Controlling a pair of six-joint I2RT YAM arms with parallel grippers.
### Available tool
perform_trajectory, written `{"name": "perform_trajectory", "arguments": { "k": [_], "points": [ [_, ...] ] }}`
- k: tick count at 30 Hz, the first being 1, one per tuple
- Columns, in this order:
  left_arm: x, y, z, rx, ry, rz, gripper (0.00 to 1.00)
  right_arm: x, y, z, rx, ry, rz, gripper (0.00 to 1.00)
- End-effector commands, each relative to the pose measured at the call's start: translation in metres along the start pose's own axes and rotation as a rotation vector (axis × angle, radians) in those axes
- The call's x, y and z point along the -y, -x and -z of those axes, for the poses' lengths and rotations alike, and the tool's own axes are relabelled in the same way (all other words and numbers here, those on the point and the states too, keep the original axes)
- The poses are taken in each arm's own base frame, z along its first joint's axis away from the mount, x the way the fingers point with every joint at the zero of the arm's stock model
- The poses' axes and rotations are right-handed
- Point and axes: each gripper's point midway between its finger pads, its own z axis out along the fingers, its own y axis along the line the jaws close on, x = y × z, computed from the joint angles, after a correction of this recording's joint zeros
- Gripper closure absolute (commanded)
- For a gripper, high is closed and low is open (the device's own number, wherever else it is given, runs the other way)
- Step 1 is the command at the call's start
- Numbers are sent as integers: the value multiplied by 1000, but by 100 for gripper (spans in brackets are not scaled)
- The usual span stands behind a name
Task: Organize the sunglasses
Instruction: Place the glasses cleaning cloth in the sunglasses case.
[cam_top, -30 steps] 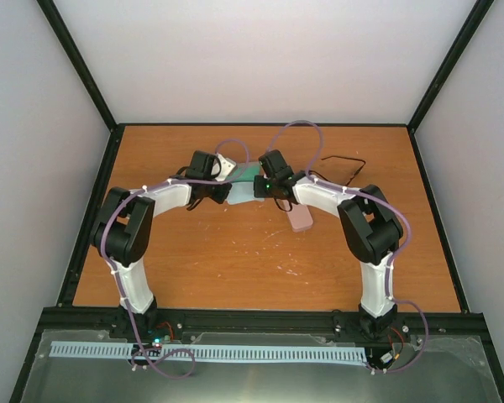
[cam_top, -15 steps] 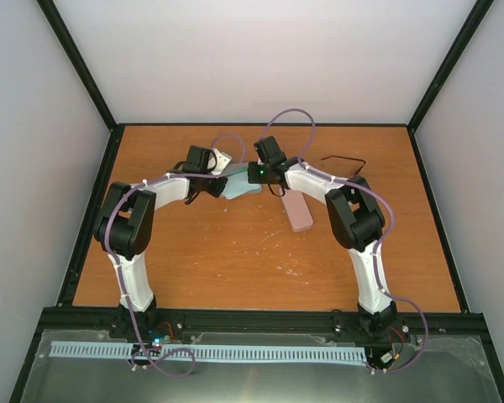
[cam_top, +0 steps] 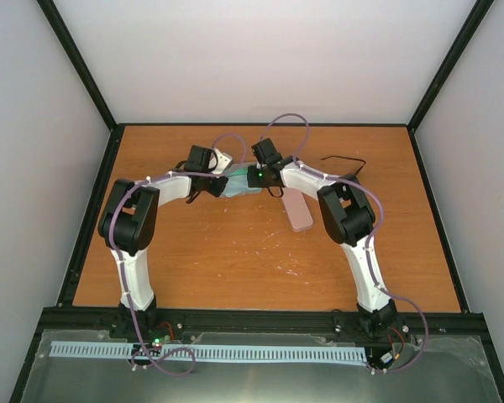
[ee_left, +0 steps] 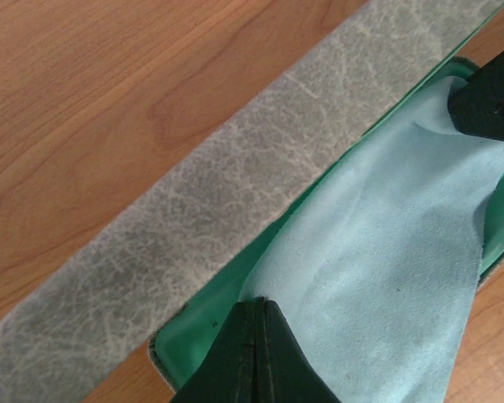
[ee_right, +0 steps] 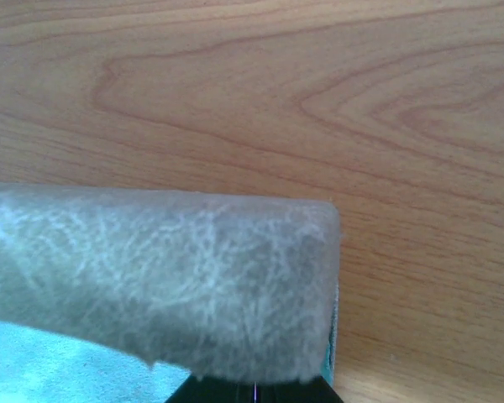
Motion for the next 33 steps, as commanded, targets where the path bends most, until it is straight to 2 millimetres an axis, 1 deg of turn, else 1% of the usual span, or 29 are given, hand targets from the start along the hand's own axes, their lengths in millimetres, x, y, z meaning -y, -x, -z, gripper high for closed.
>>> {"name": "perform_trajectory", "arguments": {
  "k": [1, 9, 11, 12, 14, 17, 18, 21, 24, 26, 29, 33],
  "points": [
    [-14, 16, -4, 39, 40, -28, 99, 6, 4, -3, -9, -26, -13, 97],
    [-20, 15, -11, 36, 67, -46, 99, 9, 5, -8, -14, -49, -21, 97],
    [-21, 14, -11, 36, 70, -46, 97, 9, 5, -9, -21, -49, -19, 97],
    [-21, 14, -11, 36, 72, -45, 96, 10, 4, -11, -26, -52, -20, 97],
    [-21, 14, -11, 37, 73, -46, 89, 10, 3, -13, -37, -52, -20, 93],
    [-21, 14, -9, 41, 75, -49, 80, 10, 1, -15, -49, -53, -24, 90],
    [-21, 13, -8, 41, 77, -49, 75, 10, 1, -15, -51, -54, -27, 87],
    [-20, 13, -4, 46, 79, -55, 66, 10, 2, -12, -48, -59, -30, 77],
    [-19, 11, -1, 47, 77, -55, 63, 9, 6, -5, -33, -59, -31, 73],
    [-18, 10, 1, 49, 78, -53, 59, 7, 10, 2, -18, -56, -31, 70],
    [-17, 8, 5, 47, 77, -49, 53, 6, 15, 11, 3, -61, -30, 69],
    [-15, 5, 11, 46, 79, -41, 45, 6, 19, 23, 24, -67, -36, 61]
  ]
}}
